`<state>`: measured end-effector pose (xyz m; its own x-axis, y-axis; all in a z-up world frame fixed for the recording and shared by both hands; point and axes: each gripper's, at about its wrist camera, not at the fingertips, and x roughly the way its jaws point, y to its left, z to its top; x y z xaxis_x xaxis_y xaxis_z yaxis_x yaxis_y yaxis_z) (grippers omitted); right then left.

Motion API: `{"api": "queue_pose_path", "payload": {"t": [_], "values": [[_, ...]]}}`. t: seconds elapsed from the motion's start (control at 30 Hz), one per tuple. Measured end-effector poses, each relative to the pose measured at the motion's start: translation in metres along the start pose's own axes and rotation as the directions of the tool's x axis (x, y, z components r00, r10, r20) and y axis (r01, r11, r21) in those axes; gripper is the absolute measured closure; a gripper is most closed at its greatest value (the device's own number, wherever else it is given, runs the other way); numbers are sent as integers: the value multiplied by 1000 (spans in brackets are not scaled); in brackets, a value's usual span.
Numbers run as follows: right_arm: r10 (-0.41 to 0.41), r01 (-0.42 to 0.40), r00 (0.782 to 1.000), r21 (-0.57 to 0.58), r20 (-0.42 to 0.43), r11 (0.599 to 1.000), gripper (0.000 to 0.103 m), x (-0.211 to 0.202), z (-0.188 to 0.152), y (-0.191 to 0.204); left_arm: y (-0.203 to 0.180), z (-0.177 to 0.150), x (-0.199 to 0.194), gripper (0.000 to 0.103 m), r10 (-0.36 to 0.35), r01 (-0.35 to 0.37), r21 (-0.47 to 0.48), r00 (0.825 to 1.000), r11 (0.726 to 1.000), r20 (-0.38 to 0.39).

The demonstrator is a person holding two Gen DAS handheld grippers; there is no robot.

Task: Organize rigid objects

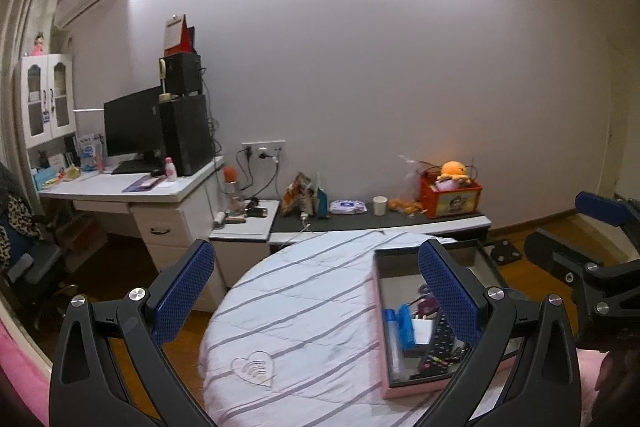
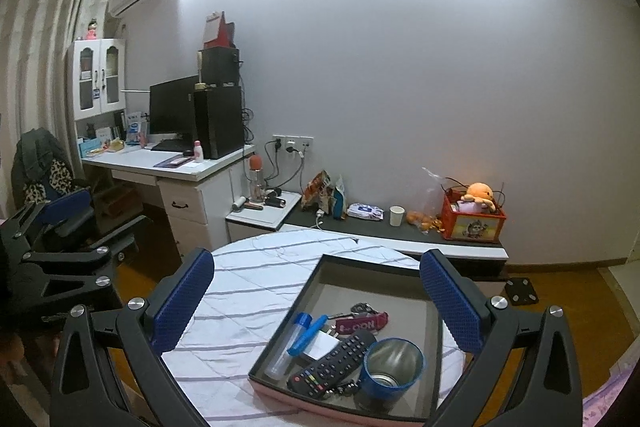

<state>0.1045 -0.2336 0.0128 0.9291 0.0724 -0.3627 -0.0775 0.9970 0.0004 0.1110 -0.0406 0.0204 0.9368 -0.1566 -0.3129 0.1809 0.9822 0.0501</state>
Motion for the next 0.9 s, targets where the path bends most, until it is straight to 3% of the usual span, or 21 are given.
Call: {"api": "queue_pose_path", "payload": {"t": [0.27, 0.53, 0.9], "values": [[-35, 35, 999, 25, -6, 999, 0, -4, -3, -13, -11, 2, 2, 0, 14, -14, 12, 1000, 1000, 2], [-44, 44, 999, 27, -21, 999, 0, -2, -5, -16, -6, 5, 5, 0, 83, -83, -23, 997, 996, 6], [-62, 64, 998, 34, -33, 997, 0, -4, -8, -23, -14, 11, 10, 0, 30, -29, -23, 999, 999, 40]]}}
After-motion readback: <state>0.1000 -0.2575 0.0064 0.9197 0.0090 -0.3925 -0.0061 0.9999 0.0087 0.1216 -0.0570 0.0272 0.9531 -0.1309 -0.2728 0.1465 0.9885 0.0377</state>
